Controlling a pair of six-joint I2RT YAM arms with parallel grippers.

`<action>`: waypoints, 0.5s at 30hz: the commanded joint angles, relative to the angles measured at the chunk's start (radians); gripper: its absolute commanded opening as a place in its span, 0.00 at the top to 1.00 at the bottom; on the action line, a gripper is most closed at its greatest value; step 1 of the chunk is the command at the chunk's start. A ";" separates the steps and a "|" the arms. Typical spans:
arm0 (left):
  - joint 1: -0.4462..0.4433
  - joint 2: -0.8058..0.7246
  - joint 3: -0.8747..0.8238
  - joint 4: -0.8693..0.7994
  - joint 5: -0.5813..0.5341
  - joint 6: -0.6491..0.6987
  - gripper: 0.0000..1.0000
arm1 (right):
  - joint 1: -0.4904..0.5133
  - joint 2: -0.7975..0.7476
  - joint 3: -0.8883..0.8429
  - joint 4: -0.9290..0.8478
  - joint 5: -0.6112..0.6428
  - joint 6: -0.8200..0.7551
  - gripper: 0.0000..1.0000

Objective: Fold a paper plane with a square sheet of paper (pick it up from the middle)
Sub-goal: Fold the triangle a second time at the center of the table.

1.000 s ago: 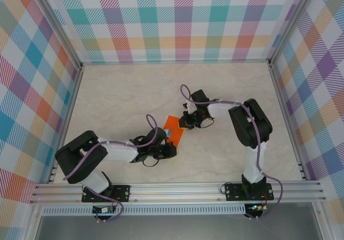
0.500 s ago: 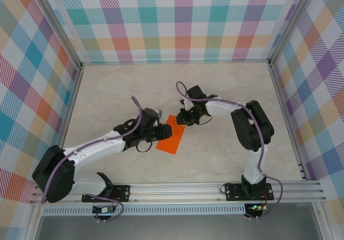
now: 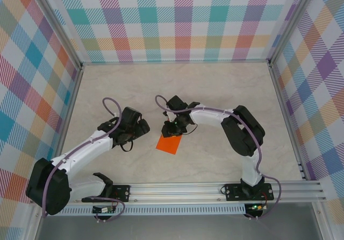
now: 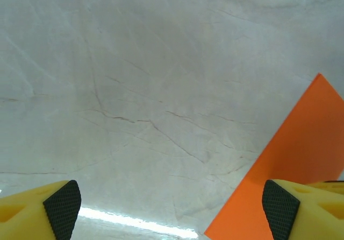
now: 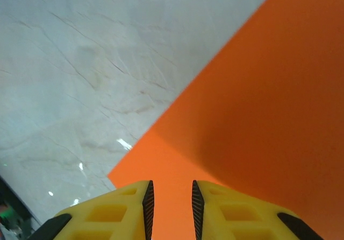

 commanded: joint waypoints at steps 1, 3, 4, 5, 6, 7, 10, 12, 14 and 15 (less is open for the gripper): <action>0.013 -0.004 -0.014 -0.044 -0.021 -0.014 0.08 | 0.027 0.019 -0.008 -0.081 0.015 -0.072 0.72; 0.014 0.003 -0.014 -0.044 -0.015 -0.016 0.06 | 0.030 0.009 -0.039 -0.102 0.010 -0.112 0.71; 0.014 0.004 -0.014 -0.045 -0.011 -0.016 0.06 | 0.030 0.002 -0.053 -0.112 0.009 -0.130 0.71; 0.014 0.006 -0.014 -0.044 -0.006 -0.015 0.05 | 0.031 -0.008 -0.068 -0.123 0.011 -0.155 0.71; 0.015 0.008 -0.015 -0.044 0.004 -0.015 0.04 | 0.031 -0.022 -0.079 -0.133 0.016 -0.176 0.71; 0.016 0.011 -0.016 -0.041 0.013 -0.013 0.04 | 0.030 -0.033 -0.085 -0.141 0.022 -0.191 0.71; 0.016 0.018 -0.018 -0.033 0.045 -0.016 0.00 | 0.027 -0.078 -0.071 -0.151 0.069 -0.206 0.71; 0.015 0.024 -0.020 -0.029 0.073 -0.021 0.00 | 0.015 -0.106 -0.046 -0.134 0.091 -0.173 0.67; 0.014 0.025 -0.025 -0.016 0.104 -0.022 0.00 | -0.008 -0.119 -0.031 -0.104 0.131 -0.109 0.59; 0.014 0.023 -0.028 -0.007 0.124 -0.020 0.00 | -0.024 -0.120 -0.027 -0.084 0.145 -0.075 0.56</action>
